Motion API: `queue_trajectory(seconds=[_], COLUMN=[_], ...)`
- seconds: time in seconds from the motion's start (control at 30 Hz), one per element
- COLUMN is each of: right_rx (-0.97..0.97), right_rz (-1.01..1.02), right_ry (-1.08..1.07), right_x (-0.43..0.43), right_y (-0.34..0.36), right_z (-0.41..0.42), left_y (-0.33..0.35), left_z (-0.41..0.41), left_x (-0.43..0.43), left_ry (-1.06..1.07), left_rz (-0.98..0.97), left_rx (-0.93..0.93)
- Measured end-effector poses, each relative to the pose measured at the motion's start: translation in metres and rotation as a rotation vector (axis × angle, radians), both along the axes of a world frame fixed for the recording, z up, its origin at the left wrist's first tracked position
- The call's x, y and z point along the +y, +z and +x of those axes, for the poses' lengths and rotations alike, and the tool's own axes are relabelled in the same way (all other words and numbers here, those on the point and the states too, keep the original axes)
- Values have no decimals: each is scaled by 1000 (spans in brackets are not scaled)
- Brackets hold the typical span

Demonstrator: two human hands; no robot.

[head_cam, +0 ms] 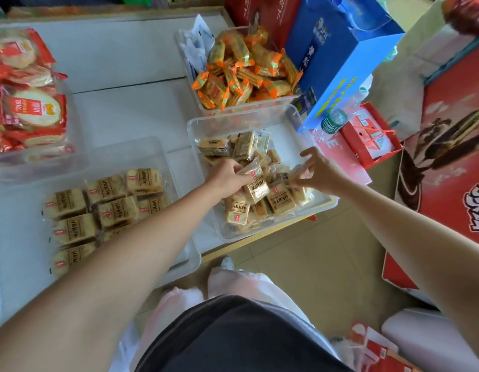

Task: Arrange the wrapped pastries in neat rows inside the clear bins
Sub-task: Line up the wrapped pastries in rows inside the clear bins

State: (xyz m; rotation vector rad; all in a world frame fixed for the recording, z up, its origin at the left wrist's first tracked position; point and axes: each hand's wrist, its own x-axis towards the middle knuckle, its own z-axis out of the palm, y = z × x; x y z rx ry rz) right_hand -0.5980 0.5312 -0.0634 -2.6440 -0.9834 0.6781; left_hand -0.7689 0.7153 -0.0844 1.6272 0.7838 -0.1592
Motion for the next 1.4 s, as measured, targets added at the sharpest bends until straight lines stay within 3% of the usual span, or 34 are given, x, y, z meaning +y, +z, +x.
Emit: queue_trajectory(seconds=[0.1,0.3,0.53,0.73,0.9,1.13,1.4], right_rx=[66,156,167,250,414,670,814], right_rz=[213,316,425,402,407,328,118], right_ry=[40,132,170,366,263,216,243], right_x=[14,56,95,131,156,189,200], right_y=[21,19,23,36,38,37,21], right_z=[-4,-33,-57,-95,-131,-210,-259], left_y=[-4,9,23,25,30,35,32], left_z=[6,7,-24,-64,-123,-212,-282], left_x=[1,5,25,49,77,109,124], left_ry=[46,95,313,398,500,339,62], left_rz=[-106,-260,-425,-315,-340,-260,-156], left_rx=[-15,-83,-149,-199,-238,-184,-61])
